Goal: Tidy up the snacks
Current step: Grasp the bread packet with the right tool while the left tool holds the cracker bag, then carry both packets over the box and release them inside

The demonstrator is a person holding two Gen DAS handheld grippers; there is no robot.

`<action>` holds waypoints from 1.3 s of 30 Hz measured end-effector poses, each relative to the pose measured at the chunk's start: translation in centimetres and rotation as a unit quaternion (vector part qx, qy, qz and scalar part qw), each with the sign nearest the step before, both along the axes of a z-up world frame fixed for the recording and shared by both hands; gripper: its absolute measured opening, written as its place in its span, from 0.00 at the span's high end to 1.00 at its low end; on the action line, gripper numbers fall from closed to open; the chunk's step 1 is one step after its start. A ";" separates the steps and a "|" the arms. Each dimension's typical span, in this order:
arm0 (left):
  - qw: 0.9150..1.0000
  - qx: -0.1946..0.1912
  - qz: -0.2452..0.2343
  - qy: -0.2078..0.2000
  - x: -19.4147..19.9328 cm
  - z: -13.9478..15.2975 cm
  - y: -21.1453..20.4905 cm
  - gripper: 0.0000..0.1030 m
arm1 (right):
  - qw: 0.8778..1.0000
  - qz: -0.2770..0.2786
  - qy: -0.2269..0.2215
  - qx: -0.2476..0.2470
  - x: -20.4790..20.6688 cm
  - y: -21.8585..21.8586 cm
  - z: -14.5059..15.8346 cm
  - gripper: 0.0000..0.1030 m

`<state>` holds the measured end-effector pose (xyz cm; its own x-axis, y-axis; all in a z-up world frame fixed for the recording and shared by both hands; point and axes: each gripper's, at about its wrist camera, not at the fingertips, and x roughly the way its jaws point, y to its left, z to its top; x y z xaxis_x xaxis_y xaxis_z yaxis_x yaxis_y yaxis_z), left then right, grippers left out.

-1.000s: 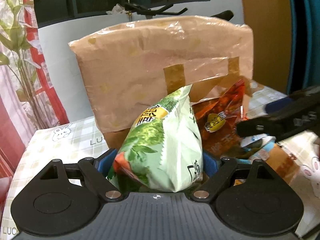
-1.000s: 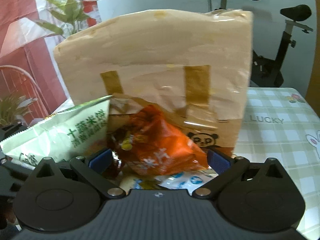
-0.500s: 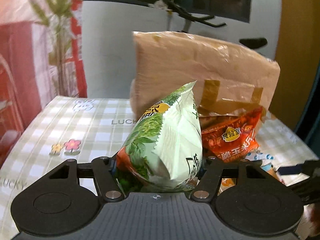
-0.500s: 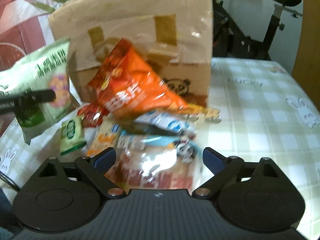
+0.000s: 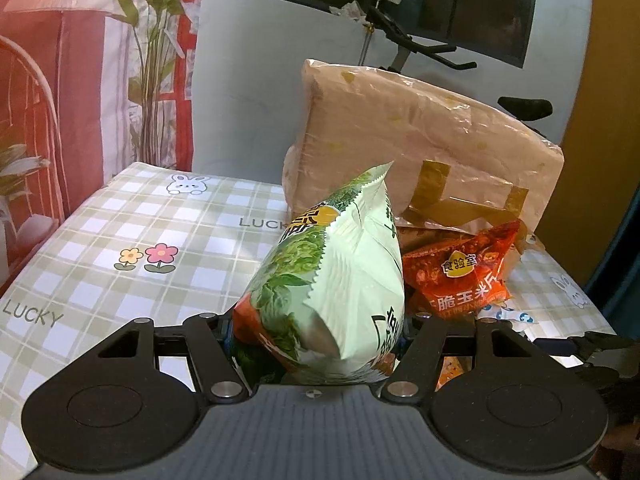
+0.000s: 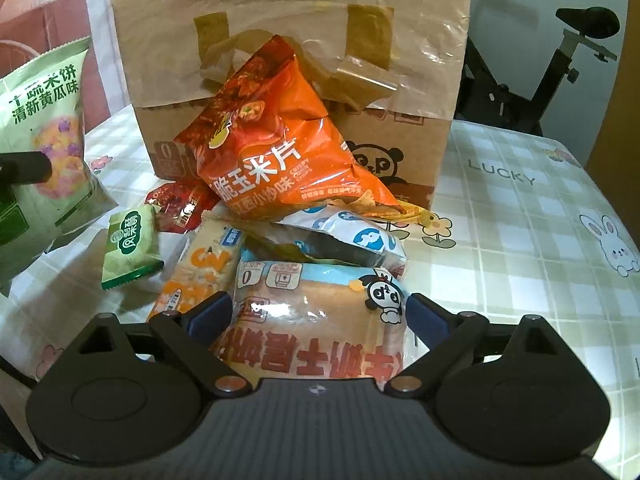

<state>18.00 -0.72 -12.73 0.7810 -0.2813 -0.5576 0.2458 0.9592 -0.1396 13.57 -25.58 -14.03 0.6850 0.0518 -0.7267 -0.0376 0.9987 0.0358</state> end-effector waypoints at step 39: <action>0.995 -0.054 0.000 -0.080 -1.1 5.2 1.3 0.34 | 0.988 0.035 -0.150 0.029 -3.0 -1.4 11.0 0.28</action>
